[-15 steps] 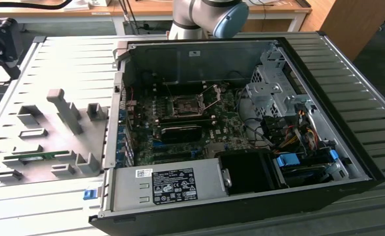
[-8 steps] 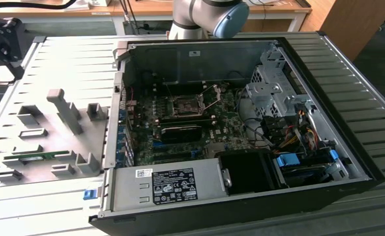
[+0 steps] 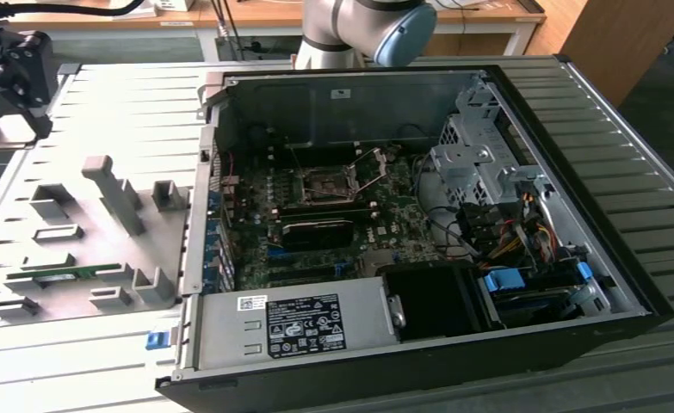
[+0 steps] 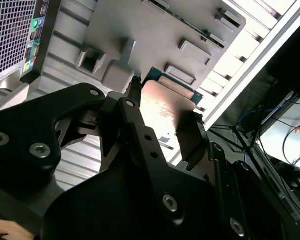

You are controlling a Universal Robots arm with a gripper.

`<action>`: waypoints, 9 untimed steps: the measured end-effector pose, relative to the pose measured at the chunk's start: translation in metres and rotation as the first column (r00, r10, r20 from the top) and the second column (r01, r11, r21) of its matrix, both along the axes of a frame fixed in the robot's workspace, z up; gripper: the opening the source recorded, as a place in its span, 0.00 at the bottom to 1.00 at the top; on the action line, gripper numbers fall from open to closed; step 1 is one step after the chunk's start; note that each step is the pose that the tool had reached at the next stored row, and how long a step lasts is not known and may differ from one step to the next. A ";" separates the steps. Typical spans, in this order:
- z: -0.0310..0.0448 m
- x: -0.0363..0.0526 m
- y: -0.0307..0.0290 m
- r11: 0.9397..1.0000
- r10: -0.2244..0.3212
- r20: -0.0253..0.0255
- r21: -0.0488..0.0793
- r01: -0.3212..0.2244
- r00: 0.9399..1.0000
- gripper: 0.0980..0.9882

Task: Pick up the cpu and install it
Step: 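Pick up the cpu and move it towards the insertion slot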

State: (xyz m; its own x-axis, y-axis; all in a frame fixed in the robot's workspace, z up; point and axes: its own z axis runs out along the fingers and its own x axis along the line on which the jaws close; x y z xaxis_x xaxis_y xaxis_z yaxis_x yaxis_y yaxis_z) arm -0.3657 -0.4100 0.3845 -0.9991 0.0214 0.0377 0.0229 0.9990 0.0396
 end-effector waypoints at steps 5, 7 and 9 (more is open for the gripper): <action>0.0000 0.0061 0.0000 1.000 0.000 -0.001 0.000 0.000 1.000 0.49; 0.0000 0.0082 0.0000 1.000 0.000 -0.001 0.000 0.000 1.000 0.49; 0.0000 0.0102 0.0000 1.000 0.000 -0.001 0.000 0.000 1.000 0.49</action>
